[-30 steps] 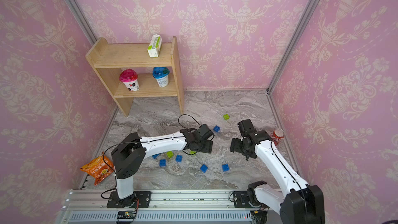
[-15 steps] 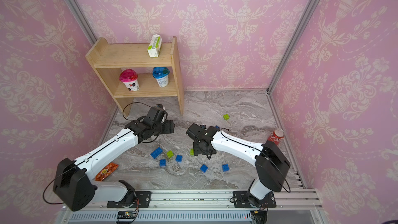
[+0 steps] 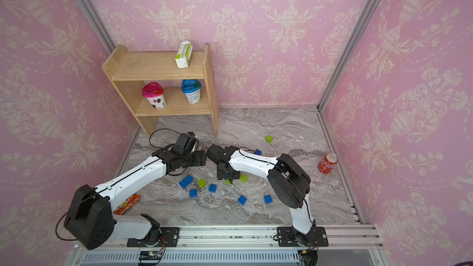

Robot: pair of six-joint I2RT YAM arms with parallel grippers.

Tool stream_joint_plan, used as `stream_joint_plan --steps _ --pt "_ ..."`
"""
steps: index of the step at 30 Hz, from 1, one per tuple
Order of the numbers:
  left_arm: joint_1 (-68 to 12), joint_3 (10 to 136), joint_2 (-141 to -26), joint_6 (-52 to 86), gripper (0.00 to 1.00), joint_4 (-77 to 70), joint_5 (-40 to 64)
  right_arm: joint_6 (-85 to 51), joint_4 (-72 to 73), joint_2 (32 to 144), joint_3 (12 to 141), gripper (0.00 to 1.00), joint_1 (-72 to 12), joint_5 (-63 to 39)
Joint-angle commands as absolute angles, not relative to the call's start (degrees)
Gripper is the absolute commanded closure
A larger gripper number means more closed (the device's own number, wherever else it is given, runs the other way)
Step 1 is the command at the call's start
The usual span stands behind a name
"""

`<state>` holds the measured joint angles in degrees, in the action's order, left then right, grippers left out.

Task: Assemble the letter v with lego
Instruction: Pick up the lego brick from the center of the board.

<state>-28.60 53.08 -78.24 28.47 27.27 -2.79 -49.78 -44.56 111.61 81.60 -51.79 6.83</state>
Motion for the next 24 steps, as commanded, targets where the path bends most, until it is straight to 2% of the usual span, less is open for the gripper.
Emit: stream_joint_plan --steps 1,14,24 --pt "-28.0 51.9 -79.0 27.0 0.19 26.2 -1.6 -51.0 -47.6 112.7 83.3 0.44 -51.8 6.5" --pt "-27.9 51.2 -79.5 27.4 0.19 25.1 -1.6 -51.7 -46.5 114.3 81.8 0.56 -52.1 4.6" --pt "-27.9 51.1 -79.4 27.4 0.18 24.7 -2.3 -51.2 -47.3 114.9 82.3 0.61 -52.2 4.6"
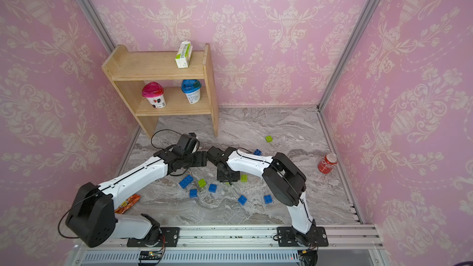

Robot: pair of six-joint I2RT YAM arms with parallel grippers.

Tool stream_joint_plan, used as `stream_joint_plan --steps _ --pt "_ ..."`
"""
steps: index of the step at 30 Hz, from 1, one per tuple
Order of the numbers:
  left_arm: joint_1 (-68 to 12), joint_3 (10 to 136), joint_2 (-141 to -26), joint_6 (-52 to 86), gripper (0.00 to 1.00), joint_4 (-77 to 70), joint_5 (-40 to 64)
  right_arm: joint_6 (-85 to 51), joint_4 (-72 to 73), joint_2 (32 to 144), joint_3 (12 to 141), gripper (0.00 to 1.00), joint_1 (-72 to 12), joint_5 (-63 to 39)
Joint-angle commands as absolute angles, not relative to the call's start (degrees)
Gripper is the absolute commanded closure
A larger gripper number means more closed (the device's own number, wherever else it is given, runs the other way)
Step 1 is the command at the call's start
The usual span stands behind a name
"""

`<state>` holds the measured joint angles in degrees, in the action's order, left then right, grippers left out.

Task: Assemble the letter v with lego
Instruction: Pick up the lego brick from the center of the board, then assemble the lego brick with the lego brick.

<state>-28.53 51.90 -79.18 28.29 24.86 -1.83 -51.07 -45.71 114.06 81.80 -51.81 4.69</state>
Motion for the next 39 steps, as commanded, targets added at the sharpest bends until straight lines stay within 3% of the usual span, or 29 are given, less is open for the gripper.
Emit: stream_joint_plan --steps 1,10,19,39 --pt "-27.9 51.1 -79.3 27.3 0.18 24.9 -2.3 -51.1 -47.4 115.0 82.4 0.61 -52.2 4.6" --pt "-27.9 51.7 -78.9 26.9 0.19 25.7 -3.0 -48.2 -50.5 106.5 80.9 0.8 -51.5 8.0" --pt "-27.9 52.6 -80.6 27.8 0.2 24.6 -2.3 -45.5 -47.8 96.3 68.9 1.0 -43.6 8.2" --pt "-27.9 52.7 -80.6 27.9 0.2 24.9 -3.1 -47.0 -42.9 99.6 64.6 1.0 -41.8 7.3"
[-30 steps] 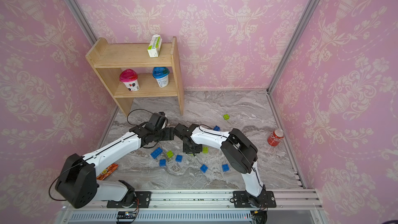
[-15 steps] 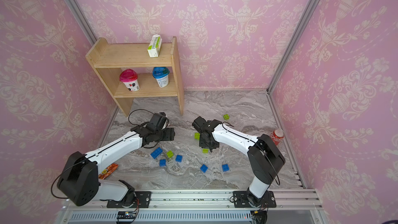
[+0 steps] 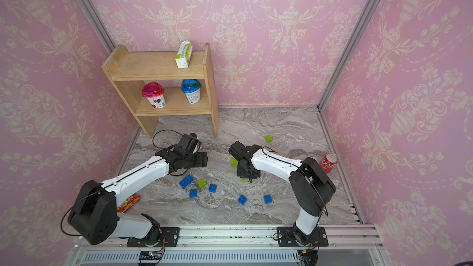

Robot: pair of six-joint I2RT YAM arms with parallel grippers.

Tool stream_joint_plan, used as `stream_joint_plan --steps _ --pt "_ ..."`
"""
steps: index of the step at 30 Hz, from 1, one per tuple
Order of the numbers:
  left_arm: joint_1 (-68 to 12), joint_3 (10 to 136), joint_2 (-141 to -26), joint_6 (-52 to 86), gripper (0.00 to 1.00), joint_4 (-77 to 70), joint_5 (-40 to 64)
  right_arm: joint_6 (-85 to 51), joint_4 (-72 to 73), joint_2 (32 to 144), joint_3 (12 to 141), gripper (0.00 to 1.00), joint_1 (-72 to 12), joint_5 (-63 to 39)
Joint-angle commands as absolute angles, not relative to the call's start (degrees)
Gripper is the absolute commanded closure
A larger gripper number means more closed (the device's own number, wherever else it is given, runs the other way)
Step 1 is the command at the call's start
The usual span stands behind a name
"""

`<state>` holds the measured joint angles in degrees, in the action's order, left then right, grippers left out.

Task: Assemble the letter v with lego
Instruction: Assemble the lego brick with the lego brick.

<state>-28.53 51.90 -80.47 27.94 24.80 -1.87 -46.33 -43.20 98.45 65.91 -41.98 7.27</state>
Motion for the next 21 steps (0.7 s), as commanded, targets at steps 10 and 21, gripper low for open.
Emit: stream_joint_plan --steps 10,21 --pt "-27.9 52.6 -80.8 27.8 0.2 24.7 -3.1 -46.6 -42.4 101.1 64.0 1.0 -41.9 6.7" --pt "-28.0 53.1 -80.7 28.0 0.21 25.0 -3.1 -45.2 -42.1 102.7 64.4 0.94 -42.4 7.2"
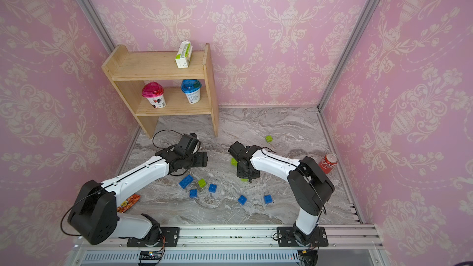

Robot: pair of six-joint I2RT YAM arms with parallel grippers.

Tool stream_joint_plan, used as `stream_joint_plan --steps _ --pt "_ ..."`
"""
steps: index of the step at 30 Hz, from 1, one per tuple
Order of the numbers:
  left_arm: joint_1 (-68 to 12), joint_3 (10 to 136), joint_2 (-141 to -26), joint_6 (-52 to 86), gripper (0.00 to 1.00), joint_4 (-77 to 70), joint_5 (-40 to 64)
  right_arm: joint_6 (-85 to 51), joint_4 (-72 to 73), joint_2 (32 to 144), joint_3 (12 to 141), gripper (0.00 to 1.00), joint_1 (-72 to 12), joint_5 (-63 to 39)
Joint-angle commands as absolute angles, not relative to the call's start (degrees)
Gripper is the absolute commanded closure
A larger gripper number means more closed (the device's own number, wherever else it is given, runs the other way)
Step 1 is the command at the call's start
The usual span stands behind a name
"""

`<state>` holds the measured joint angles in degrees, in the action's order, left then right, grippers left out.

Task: Assemble the letter v with lego
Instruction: Assemble the lego brick with the lego brick, then adjust the lego brick at the center of the board.

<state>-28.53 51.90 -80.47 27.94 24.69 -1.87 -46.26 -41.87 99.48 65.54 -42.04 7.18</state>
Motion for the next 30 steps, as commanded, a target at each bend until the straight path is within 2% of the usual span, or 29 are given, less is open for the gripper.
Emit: stream_joint_plan --steps 1,4,5,7,10,12,13,15,17,19,23,30 --pt "-28.0 53.2 -80.7 28.0 0.21 25.0 -3.1 -45.1 -42.8 101.7 64.9 0.82 -42.5 7.7" --pt "-28.0 53.6 -80.8 28.0 0.21 25.1 -3.1 -44.4 -45.5 98.1 66.6 0.44 -42.5 9.1" --pt "-28.0 53.6 -80.9 27.8 0.21 25.1 -3.1 -44.1 -46.1 96.8 66.8 0.34 -42.4 9.1" --pt "-28.0 53.8 -80.9 27.8 0.21 25.0 -3.1 -43.8 -47.3 94.5 66.8 0.26 -42.3 9.2" --pt "-28.1 54.0 -81.1 28.0 0.21 24.5 -2.3 -42.1 -47.7 91.4 65.4 0.25 -40.7 8.9" --pt "-28.3 54.1 -81.7 28.3 0.22 23.9 -1.2 -39.0 -47.5 90.5 64.6 0.3 -39.2 9.1" --pt "-28.4 54.2 -82.1 28.4 0.22 23.5 -0.3 -36.7 -47.3 90.9 64.8 0.37 -38.8 9.4" --pt "-28.9 54.7 -82.9 28.7 0.25 22.7 0.5 -32.5 -46.6 92.5 65.8 0.62 -38.0 9.9" --pt "-29.4 55.3 -84.1 29.1 0.27 21.7 2.0 -29.0 -45.2 95.1 66.9 0.81 -37.3 9.2" --pt "-29.9 56.0 -85.4 29.9 0.3 20.9 4.3 -26.8 -44.1 97.7 69.2 0.91 -36.6 8.7" --pt "-30.9 55.1 -86.9 32.8 0.33 16.8 8.9 -24.8 -41.1 101.2 70.0 0.93 -35.6 5.9" --pt "-32.1 54.3 -88.2 33.7 0.38 15.3 9.7 -24.1 -39.1 102.6 68.8 0.94 -35.9 1.0"
